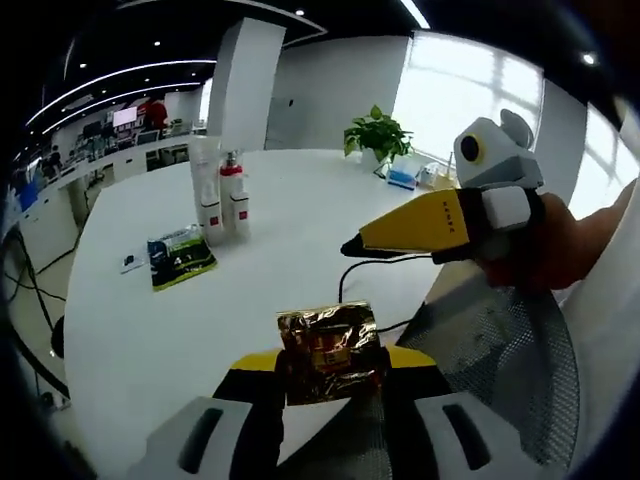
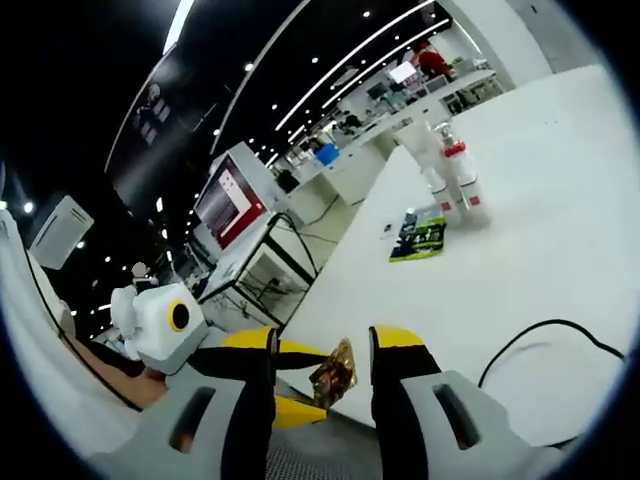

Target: Arrange the skincare products in the storage area until every visible bottle or jar stands upright without overlapping.

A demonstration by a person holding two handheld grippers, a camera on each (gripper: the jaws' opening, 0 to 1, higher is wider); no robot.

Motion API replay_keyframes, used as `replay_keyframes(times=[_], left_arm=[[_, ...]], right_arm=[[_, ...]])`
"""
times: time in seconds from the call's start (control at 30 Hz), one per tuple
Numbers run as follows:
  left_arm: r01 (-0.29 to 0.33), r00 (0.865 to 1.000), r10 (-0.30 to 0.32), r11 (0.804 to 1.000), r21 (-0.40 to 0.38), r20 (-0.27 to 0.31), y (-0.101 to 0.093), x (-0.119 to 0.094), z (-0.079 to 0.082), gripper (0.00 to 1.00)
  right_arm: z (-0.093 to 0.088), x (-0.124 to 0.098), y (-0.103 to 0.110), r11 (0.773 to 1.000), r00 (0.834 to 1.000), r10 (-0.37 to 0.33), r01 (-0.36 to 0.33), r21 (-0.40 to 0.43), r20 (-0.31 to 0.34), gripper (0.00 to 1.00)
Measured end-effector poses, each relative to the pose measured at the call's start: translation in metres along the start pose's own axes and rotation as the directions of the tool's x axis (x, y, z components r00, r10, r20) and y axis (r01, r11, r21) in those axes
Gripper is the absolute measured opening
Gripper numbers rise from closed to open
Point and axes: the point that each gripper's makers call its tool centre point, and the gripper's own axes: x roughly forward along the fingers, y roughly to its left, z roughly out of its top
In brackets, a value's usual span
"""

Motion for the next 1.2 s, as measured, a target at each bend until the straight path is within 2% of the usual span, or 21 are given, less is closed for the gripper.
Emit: replay_keyframes(times=[0.37, 0.43, 0.57, 0.77, 0.8, 0.87, 0.97, 1.1, 1.2], left_arm=[[0.011, 1.000, -0.012, 0.998, 0.061, 0.004, -0.007, -0.001, 0.001, 0.38], [0.008, 1.000, -0.009, 0.998, 0.065, 0.009, -0.007, -0.002, 0.002, 0.38], [-0.002, 0.999, -0.001, 0.997, 0.071, 0.036, -0.005, -0.004, 0.007, 0.38], [0.000, 0.997, -0.007, 0.995, 0.105, 0.070, -0.008, -0.007, 0.013, 0.38], [0.006, 0.997, -0.014, 0.994, 0.106, 0.080, -0.009, -0.008, 0.015, 0.38], [0.013, 0.996, -0.022, 0.994, 0.110, 0.087, -0.011, -0.008, 0.017, 0.38], [0.017, 0.995, -0.028, 0.992, 0.122, 0.091, -0.012, -0.008, 0.018, 0.38], [0.015, 0.995, -0.029, 0.989, 0.149, 0.096, -0.013, -0.008, 0.019, 0.38], [0.019, 0.995, -0.034, 0.988, 0.153, 0.094, -0.014, -0.007, 0.019, 0.38]], right_arm=[[-0.008, 0.001, -0.001, 1.000, 0.999, -0.010, 0.010, 0.000, -0.038, 0.32], [-0.010, 0.002, -0.006, 0.999, 0.998, -0.036, 0.036, -0.017, -0.048, 0.33], [-0.018, 0.006, -0.014, 0.998, 0.994, -0.058, 0.059, 0.016, -0.089, 0.33], [-0.032, 0.010, -0.015, 0.995, 0.987, -0.040, 0.053, 0.081, -0.157, 0.33], [-0.037, 0.011, -0.014, 0.994, 0.983, -0.029, 0.048, 0.095, -0.183, 0.31], [-0.039, 0.012, -0.012, 0.994, 0.981, -0.019, 0.038, 0.098, -0.191, 0.28], [-0.042, 0.011, -0.009, 0.991, 0.978, 0.008, 0.020, 0.133, -0.209, 0.18], [-0.039, 0.009, -0.006, 0.984, 0.979, 0.044, -0.007, 0.179, -0.201, 0.03], [-0.038, 0.009, -0.005, 0.980, 0.979, 0.054, -0.014, 0.198, -0.196, 0.01]])
